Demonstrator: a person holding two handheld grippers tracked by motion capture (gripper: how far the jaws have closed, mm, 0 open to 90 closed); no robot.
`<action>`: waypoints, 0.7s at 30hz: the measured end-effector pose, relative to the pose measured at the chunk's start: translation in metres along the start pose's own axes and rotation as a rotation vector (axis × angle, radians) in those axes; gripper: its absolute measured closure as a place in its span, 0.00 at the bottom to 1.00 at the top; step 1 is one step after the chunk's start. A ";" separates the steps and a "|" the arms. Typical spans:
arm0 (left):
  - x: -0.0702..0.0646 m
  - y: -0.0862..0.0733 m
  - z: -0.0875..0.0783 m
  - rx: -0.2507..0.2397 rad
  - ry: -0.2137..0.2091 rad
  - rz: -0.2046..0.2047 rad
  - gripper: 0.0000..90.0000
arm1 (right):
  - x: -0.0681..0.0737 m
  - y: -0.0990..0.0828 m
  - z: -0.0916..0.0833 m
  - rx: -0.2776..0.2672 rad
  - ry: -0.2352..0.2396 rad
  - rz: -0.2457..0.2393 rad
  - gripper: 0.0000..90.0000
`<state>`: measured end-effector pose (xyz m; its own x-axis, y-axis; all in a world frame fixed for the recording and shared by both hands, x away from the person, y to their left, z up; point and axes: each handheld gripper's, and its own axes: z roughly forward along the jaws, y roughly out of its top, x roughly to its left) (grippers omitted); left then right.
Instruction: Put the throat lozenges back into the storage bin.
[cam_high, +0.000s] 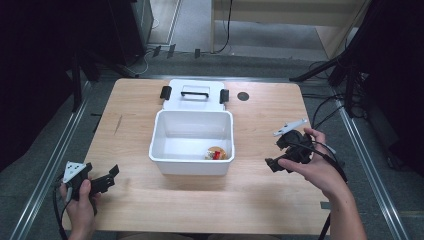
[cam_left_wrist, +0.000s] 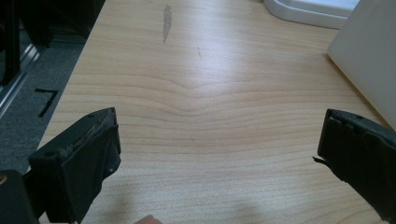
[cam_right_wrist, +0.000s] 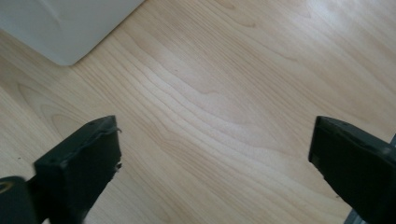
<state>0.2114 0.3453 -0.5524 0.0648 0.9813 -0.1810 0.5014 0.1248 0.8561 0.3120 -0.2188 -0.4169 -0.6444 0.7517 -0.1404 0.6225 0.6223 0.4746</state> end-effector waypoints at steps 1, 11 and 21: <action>0.000 0.000 0.000 0.000 0.000 0.000 0.00 | -0.001 -0.004 0.001 -0.007 -0.001 0.020 0.01; 0.000 0.000 0.000 0.000 0.002 0.000 0.00 | -0.006 -0.054 0.012 -0.163 -0.040 0.153 0.00; -0.001 0.000 -0.001 -0.001 0.002 0.006 0.00 | -0.010 -0.119 0.033 -0.296 -0.050 0.299 0.00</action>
<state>0.2108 0.3447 -0.5521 0.0661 0.9824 -0.1747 0.5005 0.1188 0.8576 0.2588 -0.2928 -0.5006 -0.4284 0.9036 0.0030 0.6193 0.2912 0.7292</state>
